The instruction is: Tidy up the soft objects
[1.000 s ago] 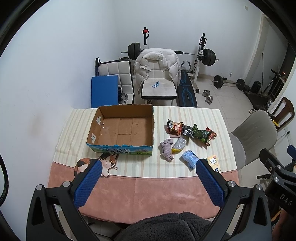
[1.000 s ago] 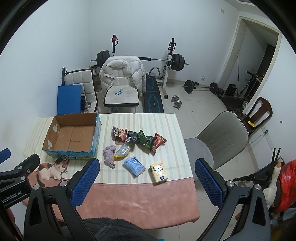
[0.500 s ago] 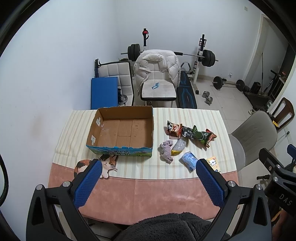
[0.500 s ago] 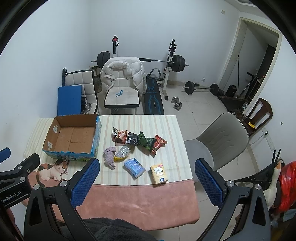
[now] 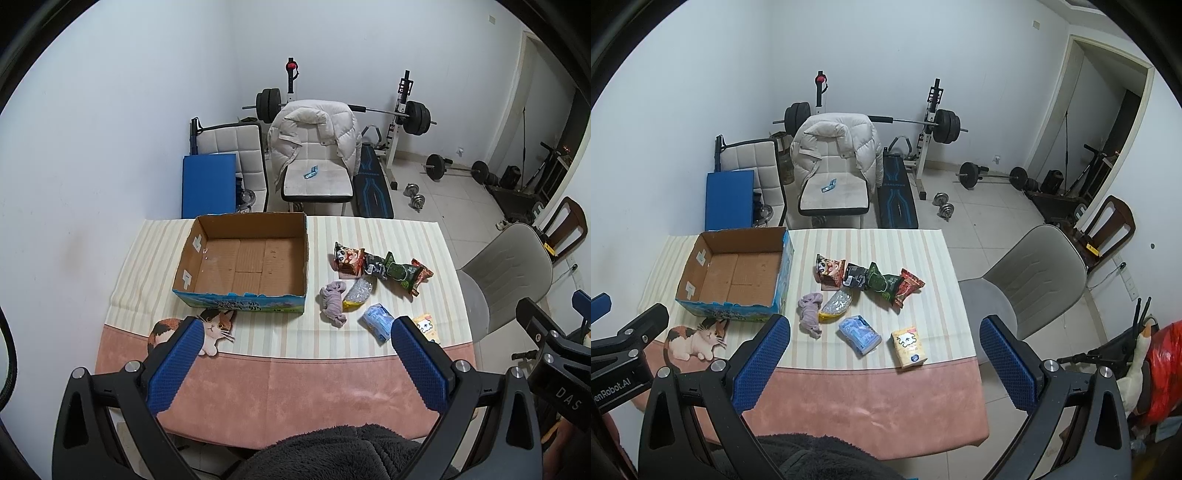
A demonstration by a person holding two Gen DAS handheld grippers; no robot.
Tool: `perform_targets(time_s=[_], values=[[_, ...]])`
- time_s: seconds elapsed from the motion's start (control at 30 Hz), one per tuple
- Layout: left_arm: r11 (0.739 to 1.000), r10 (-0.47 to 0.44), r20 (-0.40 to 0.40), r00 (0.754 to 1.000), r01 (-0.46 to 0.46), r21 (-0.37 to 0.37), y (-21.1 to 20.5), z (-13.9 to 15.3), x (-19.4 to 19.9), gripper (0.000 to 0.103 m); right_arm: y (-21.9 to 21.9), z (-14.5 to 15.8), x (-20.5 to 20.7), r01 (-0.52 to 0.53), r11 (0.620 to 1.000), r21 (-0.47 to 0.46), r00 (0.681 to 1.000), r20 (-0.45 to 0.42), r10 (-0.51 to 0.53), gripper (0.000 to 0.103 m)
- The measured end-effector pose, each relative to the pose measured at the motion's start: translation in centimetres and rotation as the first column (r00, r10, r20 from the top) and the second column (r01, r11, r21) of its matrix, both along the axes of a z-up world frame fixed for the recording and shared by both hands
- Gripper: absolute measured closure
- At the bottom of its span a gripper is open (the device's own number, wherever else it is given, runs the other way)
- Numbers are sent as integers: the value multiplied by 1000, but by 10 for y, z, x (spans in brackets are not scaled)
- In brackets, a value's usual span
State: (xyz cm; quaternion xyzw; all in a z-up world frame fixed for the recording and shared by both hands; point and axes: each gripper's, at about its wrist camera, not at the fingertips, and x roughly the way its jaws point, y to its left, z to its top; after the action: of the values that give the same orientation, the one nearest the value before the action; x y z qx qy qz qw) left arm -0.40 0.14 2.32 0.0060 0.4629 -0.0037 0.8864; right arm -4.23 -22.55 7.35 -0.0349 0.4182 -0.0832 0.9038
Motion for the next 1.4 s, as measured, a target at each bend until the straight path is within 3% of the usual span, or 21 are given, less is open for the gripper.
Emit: perform_targets(time_s=[0.63,0.8,0.9,1.0,1.1,1.23,1.37,1.4], values=[[1000,-11,-14,1000,11,-8,1,-5,4,0,0,-3,0,-1,1000,12,1000,-9,1,0],[998,-31,-111,993,25,-52,-2,-47,44,0,-31,-28,22,43,997,68,998,-53,-40,0],[993,-46,-222,974,21,-116,-10,-90,82,0,-69,-69,57,103,990,96,983,-165,-86,0],[986,-69,-320,945,16,-165,-27,-136,115,0,-99,-121,92,156,981,114,950,-289,-117,0],[978,-95,-432,897,4,-207,-51,-191,145,0,-124,-187,126,155,984,82,918,-379,-113,0],[961,-139,-594,792,-38,-275,-91,-267,177,7,-150,-287,162,125,986,112,849,-526,-48,0],[943,-161,-700,696,-101,-317,-125,-330,201,13,-168,-356,183,96,990,105,800,-600,-14,1],[934,-159,-733,662,-140,-328,-133,-351,207,13,-172,-370,186,102,988,116,788,-615,-9,1]])
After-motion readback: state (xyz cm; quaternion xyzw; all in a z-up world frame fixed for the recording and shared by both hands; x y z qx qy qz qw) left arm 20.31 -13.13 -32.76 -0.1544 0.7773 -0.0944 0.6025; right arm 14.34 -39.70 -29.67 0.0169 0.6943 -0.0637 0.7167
